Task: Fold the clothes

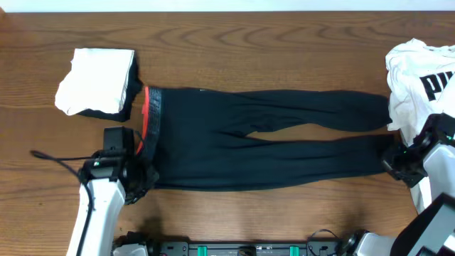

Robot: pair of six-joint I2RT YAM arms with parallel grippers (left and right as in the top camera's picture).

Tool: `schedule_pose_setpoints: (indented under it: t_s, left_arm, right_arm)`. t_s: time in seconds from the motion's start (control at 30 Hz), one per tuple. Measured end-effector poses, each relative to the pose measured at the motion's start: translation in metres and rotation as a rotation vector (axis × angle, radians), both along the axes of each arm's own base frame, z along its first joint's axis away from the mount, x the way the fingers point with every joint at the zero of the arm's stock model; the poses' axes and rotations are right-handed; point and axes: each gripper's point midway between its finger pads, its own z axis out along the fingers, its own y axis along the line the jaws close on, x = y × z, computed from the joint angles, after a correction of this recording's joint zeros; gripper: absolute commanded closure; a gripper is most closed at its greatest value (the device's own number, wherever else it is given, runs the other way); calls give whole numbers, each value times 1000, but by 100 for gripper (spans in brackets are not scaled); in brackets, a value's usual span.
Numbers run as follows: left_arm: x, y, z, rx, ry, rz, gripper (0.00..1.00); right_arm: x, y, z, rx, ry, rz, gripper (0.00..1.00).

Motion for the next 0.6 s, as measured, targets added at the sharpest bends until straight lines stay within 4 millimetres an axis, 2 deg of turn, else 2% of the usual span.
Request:
schedule_pose_setpoints:
  t_s: [0.2, 0.4, 0.53, 0.6]
  left_arm:
    - [-4, 0, 26, 3, -18, -12, 94]
    - [15, 1, 63, 13, -96, -33, 94]
    - [24, 2, 71, 18, -137, -37, 94]
    - [31, 2, 73, 21, -164, -37, 94]
  right_arm:
    - [11, 1, 34, -10, -62, 12, 99]
    - [26, 6, 59, -13, -96, 50, 99]
    - [41, 6, 73, -26, -146, 70, 99]
    - [52, 5, 86, -36, -190, 79, 99]
